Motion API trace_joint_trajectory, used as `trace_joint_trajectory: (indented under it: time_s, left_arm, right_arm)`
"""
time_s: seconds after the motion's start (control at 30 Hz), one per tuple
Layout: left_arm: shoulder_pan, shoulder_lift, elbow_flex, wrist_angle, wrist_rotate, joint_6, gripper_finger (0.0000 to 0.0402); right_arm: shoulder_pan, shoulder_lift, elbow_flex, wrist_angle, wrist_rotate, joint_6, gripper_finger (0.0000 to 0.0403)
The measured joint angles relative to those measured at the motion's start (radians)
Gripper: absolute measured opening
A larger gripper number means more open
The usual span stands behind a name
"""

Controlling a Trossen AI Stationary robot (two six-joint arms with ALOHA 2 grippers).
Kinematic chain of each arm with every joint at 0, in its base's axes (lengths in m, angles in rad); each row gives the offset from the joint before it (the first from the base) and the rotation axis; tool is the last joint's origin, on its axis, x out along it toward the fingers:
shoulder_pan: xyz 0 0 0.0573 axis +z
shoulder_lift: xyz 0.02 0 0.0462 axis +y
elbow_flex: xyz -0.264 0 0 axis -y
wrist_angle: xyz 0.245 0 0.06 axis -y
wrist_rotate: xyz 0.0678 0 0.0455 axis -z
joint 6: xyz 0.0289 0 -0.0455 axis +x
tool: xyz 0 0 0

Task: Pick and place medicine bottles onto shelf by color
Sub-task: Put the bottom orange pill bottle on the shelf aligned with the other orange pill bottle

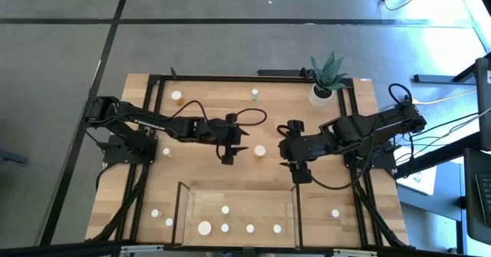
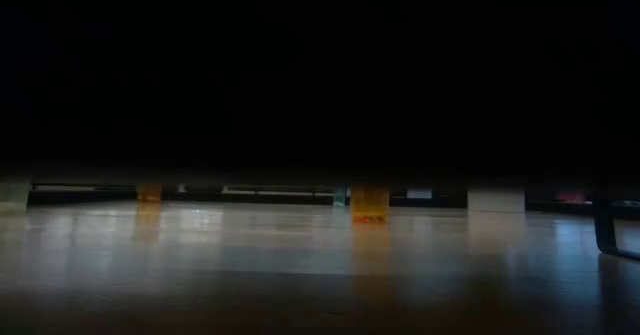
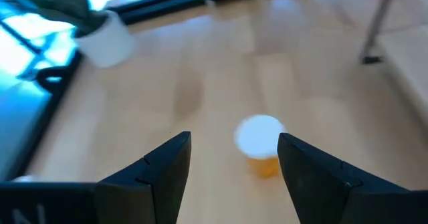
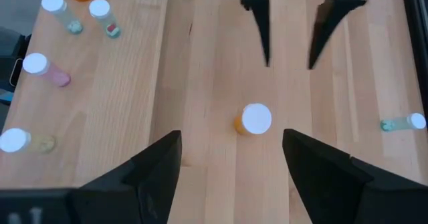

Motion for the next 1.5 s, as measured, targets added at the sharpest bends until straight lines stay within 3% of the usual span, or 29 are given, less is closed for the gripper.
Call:
trace_joint_trajectory:
  time_s: [0.2,0.4,0.63,0.97,1.2,1.33,1.5]
  left_arm:
    - [-0.029,0.0,0.116,-0.128,-0.126,0.003,0.0218]
    - [-0.057,0.074,0.218,-0.222,-0.126,0.004,0.0218]
    - [-0.055,0.142,0.22,-0.195,-0.086,-0.003,0.0218]
    - [-0.051,0.143,0.22,-0.191,-0.039,-0.001,0.0222]
    - [-0.051,0.143,0.22,-0.191,-0.026,-0.011,0.0294]
    - [-0.049,0.166,0.22,-0.187,-0.043,-0.094,0.0343]
    - [-0.04,0.218,0.218,-0.17,-0.046,-0.126,0.0376]
  right_arm:
    - [0.0,0.0,0.0,0.0,0.0,0.0,0.0262]
    - [0.0,0.0,0.0,0.005,0.0,0.0,0.0262]
    - [0.0,0.001,0.0,0.01,0.0,0.0,0.0262]
    - [0.0,0.001,0.0,0.011,0.0,0.0,0.0262]
    - [0.0,0.001,0.0,0.011,0.0,0.0,0.0262]
    - [0.0,0.001,0.0,0.011,0.0,0.0,0.0262]
    - [0.0,0.001,0.0,0.02,0.0,0.0,0.0262]
